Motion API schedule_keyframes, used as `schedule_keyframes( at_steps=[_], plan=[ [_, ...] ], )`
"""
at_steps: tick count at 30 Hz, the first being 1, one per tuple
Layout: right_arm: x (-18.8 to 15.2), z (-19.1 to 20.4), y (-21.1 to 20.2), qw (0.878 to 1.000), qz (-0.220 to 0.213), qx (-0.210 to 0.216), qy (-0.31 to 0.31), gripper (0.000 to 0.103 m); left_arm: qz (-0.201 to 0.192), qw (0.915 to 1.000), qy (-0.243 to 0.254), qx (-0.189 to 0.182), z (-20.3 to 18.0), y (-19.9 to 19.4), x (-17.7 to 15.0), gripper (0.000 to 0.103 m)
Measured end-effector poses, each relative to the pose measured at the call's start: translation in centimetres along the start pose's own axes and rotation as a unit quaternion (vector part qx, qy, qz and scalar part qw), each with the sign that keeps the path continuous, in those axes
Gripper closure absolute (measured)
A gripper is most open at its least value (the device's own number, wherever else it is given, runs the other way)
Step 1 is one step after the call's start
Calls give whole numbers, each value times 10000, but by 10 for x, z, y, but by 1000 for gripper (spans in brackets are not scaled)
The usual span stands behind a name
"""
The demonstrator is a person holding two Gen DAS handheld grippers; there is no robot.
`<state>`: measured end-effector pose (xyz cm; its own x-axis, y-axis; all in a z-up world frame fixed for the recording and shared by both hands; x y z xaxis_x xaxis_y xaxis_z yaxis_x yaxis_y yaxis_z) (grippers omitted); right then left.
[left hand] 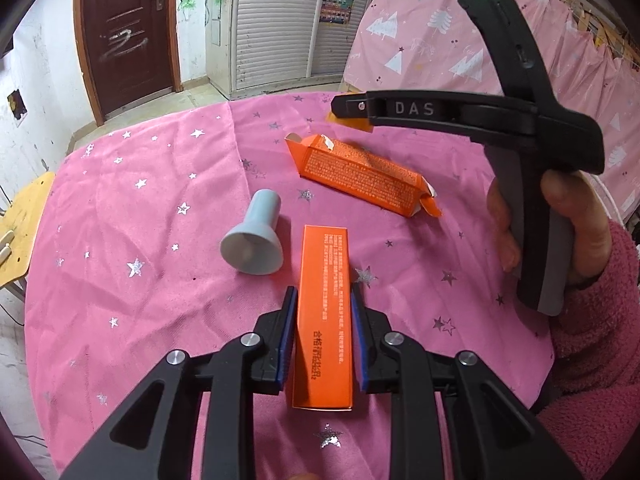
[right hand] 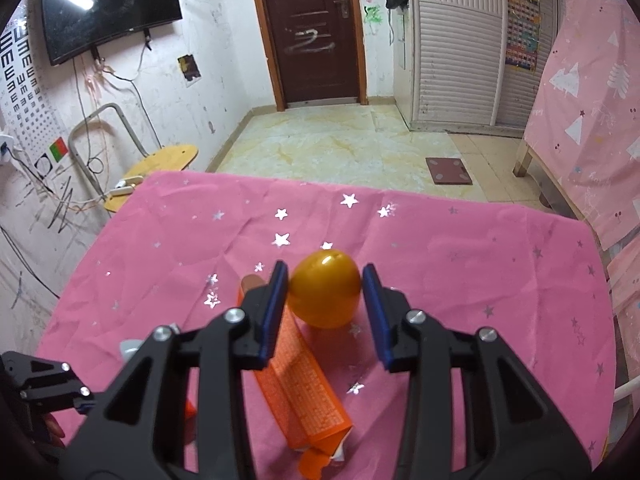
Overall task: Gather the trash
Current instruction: 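Grasp the orange box with the left tool while the right grasps the yellow egg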
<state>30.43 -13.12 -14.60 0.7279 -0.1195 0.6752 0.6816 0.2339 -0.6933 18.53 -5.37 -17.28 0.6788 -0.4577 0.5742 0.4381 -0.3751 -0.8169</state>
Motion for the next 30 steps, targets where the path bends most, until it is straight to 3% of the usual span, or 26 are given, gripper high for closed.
schedule_keyframes(
  at_steps=[14, 30],
  plan=[
    [2, -23, -41, 9988, -408, 52, 249, 66, -320, 9991, 99, 241, -16, -32, 8, 87],
    [-3, -90, -117, 9911, -1086, -158, 754, 66, -556, 9951, 672, 458, -72, -58, 38, 87]
  ],
)
Point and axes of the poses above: each gripper's, at about its wrist camera, not at the fingertips, and y roughly the way its jaws point, z to its left, x to its top, the point moved 9 cm from there along y, roughly the way its jaws point, and after that the axes turned 9 degrees about y, right-handed, at the moved point
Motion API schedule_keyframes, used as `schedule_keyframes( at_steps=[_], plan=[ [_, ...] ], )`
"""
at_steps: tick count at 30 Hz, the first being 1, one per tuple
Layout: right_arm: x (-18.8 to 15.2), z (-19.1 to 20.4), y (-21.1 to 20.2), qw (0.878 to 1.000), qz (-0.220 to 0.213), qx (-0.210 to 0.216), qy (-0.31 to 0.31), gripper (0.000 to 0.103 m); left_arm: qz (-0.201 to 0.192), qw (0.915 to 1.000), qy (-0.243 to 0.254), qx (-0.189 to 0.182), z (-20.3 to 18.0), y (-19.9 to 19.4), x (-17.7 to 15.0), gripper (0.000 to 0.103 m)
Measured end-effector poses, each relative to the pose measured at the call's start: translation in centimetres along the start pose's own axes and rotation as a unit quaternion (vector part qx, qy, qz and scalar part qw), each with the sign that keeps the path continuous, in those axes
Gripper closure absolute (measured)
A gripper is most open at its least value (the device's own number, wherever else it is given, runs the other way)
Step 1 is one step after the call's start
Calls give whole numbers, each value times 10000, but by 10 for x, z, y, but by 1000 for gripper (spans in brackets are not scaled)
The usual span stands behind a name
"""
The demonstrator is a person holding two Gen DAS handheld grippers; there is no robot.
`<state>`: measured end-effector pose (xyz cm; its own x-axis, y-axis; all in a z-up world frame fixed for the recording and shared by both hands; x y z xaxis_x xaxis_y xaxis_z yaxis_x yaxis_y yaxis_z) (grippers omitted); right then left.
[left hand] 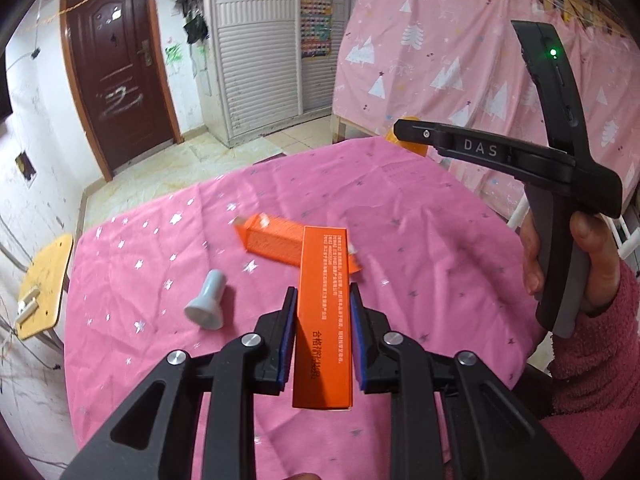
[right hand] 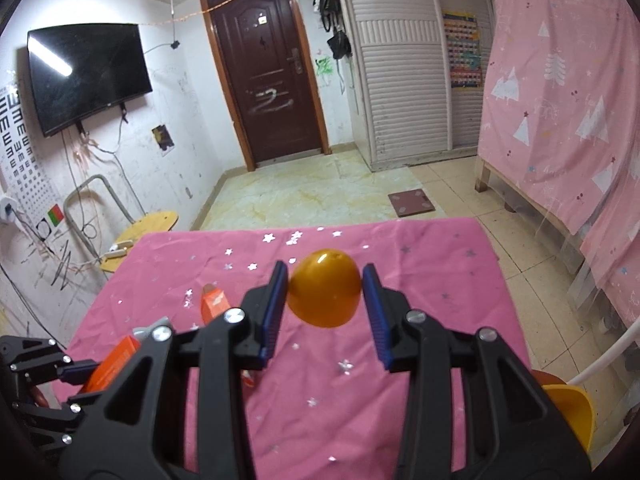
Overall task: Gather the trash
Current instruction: 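Grasp the orange box with the left tool while the right grasps the yellow egg, then carry the orange box and yellow egg to the yellow bin and open both tools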
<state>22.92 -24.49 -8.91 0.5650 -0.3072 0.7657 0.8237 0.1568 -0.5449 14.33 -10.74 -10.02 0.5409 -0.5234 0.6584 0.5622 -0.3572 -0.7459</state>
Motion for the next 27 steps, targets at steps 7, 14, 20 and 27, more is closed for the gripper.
schedule_keyframes(
  at_steps=[7, 14, 20, 27],
  plan=[
    [7, -35, -30, 9992, -286, -179, 230, 66, -121, 9992, 376, -59, -38, -3, 22, 87],
    [9, -77, -60, 9967, -552, -426, 423, 66, -151, 9974, 697, -140, -71, -2, 37, 87],
    [6, -112, -86, 9933, -734, -719, 531, 66, -167, 9948, 980, -237, -103, -1, 48, 87],
    [-7, -153, -120, 9883, -885, -1154, 460, 66, -208, 9900, 1329, -418, -144, 6, 69, 87]
  ],
)
Point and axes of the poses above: each gripper's, at about its wrist camera, not at the fingertips, and y roughly the way its jaws point, z to its left, x to its top, the point moved 9 cm from there along y, roughly the way its jaws point, and after that the axes turned 9 degrees about y, right-handed, at the moved point
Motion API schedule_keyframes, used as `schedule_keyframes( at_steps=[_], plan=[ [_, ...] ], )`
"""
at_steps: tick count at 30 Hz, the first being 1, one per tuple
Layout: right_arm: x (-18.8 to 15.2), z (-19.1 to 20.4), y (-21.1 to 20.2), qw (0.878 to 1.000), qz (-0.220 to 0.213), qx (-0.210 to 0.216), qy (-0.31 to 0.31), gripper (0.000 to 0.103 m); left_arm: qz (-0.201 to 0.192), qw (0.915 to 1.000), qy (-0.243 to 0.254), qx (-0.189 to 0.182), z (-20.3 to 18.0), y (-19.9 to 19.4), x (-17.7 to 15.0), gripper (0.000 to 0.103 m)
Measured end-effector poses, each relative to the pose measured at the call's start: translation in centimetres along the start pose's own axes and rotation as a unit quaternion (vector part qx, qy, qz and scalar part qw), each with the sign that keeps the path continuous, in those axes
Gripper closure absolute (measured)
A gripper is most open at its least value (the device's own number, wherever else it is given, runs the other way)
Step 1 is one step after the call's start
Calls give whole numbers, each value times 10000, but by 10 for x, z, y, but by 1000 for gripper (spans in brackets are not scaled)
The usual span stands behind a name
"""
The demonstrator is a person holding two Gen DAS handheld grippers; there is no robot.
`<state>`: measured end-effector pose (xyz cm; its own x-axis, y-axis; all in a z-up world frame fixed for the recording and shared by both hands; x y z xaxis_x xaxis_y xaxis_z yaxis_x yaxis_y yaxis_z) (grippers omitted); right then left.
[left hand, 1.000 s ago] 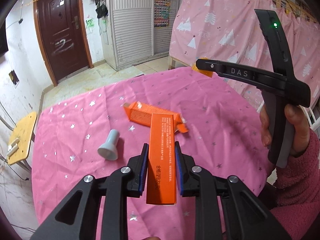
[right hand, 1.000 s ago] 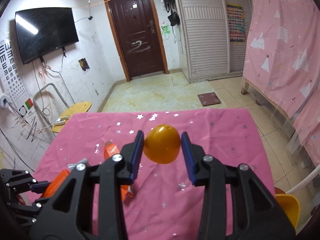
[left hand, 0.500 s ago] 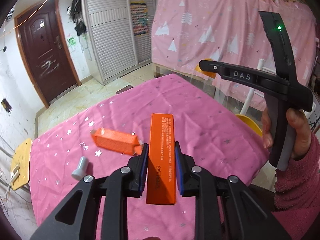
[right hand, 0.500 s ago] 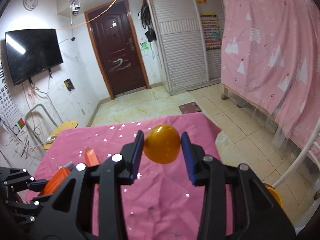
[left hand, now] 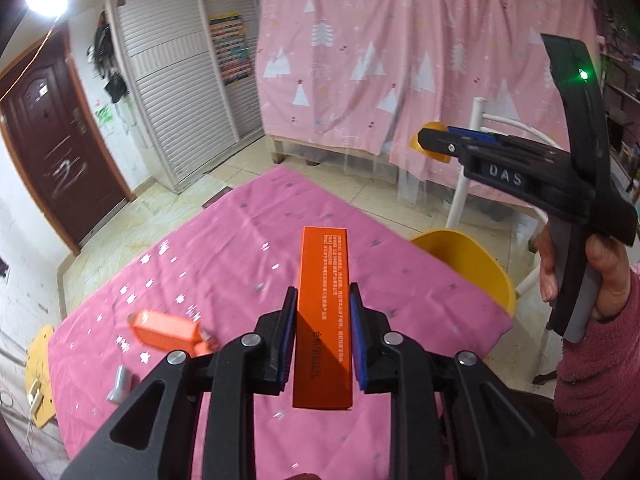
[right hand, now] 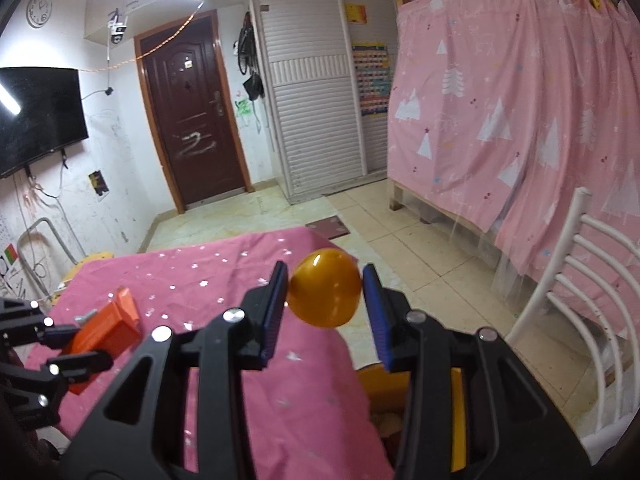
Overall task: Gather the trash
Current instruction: 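Carry the orange box and yellow egg to the yellow bin and open both tools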
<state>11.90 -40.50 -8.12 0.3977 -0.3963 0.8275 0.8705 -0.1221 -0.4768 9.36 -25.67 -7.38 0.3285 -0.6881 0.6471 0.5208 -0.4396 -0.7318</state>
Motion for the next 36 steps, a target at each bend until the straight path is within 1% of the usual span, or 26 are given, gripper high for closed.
schedule_keyframes(
  at_steps=[4, 10, 17, 20, 21, 22, 23, 26, 29, 32, 33, 36],
  plan=[
    [-7, -29, -4, 9998, 45, -209, 20, 66, 26, 9997, 203, -118, -25, 11, 17, 87],
    [-20, -72, -1, 9982, 253, -498, 204, 66, 59, 9985, 464, -280, -55, 25, 36, 87],
    [-36, -101, 8, 9962, 541, -603, 324, 66, 250, 9968, 670, -346, -76, 46, 49, 87],
    [-52, -105, 15, 9943, 799, -621, 325, 65, 324, 9961, 669, -471, -85, 54, 56, 87],
    [-56, -107, 17, 9936, 883, -611, 339, 53, 343, 9959, 655, -516, -87, 58, 58, 87],
    [-60, -109, 18, 9931, 943, -585, 376, 45, 357, 9957, 642, -557, -89, 60, 60, 87],
    [-62, -112, 19, 9928, 979, -529, 451, 34, 373, 9955, 631, -600, -91, 62, 61, 87],
    [-61, -119, 18, 9929, 933, -473, 564, 33, 446, 9947, 593, -715, -97, 70, 64, 87],
    [-56, -131, 16, 9926, 805, -533, 741, 33, 515, 9936, 593, -816, -106, 78, 68, 87],
    [-52, -150, 10, 9897, 653, -674, 1079, 33, 586, 9913, 612, -1007, -118, 86, 70, 87],
    [-51, -157, 7, 9881, 592, -712, 1225, 33, 614, 9902, 610, -1097, -123, 88, 70, 87],
    [-43, -180, -2, 9829, 369, -870, 1581, 33, 704, 9842, 557, -1527, -142, 99, 73, 87]
  ],
)
Point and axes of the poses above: each gripper's, at about its wrist camera, not at the fingertips, and y roughly the way its jaws point, z to its left, x to its top, the point moved 9 cm from there along y, roughly the way its jaws point, and after that the axes turned 9 degrees about y, right-handed, at the moved point
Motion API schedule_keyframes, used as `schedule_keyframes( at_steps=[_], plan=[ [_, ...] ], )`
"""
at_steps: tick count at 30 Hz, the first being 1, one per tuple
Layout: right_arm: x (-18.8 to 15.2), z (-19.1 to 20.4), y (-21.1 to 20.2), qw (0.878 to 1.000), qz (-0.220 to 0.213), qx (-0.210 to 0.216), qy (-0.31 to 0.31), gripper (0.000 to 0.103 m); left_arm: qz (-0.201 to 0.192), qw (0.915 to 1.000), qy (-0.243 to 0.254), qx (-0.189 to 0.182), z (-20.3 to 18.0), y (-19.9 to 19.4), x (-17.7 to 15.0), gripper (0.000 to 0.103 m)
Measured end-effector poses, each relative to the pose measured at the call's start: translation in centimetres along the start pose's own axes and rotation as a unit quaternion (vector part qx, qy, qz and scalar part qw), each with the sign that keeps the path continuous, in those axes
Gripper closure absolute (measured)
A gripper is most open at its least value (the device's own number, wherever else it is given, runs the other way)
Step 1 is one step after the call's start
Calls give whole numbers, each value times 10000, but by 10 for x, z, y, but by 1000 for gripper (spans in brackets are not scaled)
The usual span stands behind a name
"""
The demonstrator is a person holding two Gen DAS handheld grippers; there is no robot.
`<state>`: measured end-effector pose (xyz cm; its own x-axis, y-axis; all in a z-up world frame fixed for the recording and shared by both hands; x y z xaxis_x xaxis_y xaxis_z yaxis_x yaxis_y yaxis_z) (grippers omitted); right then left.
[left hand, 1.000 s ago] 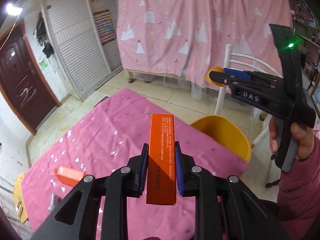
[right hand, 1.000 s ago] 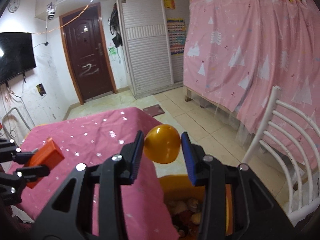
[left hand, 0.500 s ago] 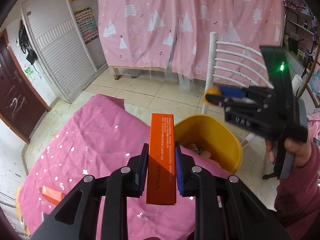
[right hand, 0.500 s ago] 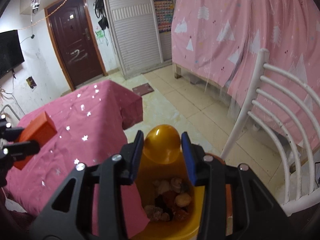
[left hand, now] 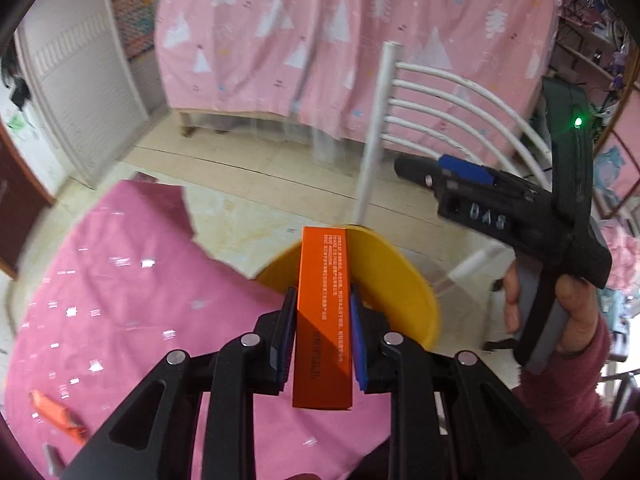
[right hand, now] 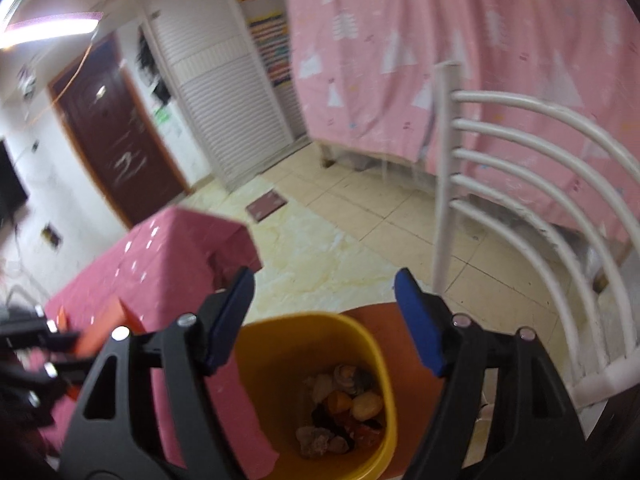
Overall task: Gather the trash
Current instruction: 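Carry the orange box and yellow egg to the yellow bin and open both tools, then move both open tools back over the pink table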
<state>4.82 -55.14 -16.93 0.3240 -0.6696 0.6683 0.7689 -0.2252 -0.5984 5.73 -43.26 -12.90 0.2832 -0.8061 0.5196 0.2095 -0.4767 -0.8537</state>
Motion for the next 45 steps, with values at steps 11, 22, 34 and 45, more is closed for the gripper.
schedule_keyframes(
  at_steps=[11, 22, 34, 45],
  plan=[
    [15, -19, -3, 9990, -240, 9, 367, 33, 119, 9979, -175, -618, -31, 35, 13, 59],
    [12, -10, 0, 9983, -121, 269, 501, 25, -124, 9988, -356, -309, -8, 12, 10, 51],
    [8, 68, 5, 9978, 50, 638, -191, 24, -701, 9928, -967, 93, 53, -46, -32, 48],
    [-25, 156, 12, 9894, 442, 1077, -872, 20, -1059, 9757, -1709, 871, 134, -104, -92, 41]
  ],
)
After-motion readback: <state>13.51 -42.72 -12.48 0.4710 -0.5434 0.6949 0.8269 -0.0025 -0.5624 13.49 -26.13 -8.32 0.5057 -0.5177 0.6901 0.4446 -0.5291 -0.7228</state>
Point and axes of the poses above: each gripper's, at about its wrist camera, not at the fingertips, and y roughly the way its jaws point, z to its left, x to its top, the point moved 9 cm from there along y, roughly the way its jaws point, and after that the axes turned 9 degrees about y, right-handed, at the moved point
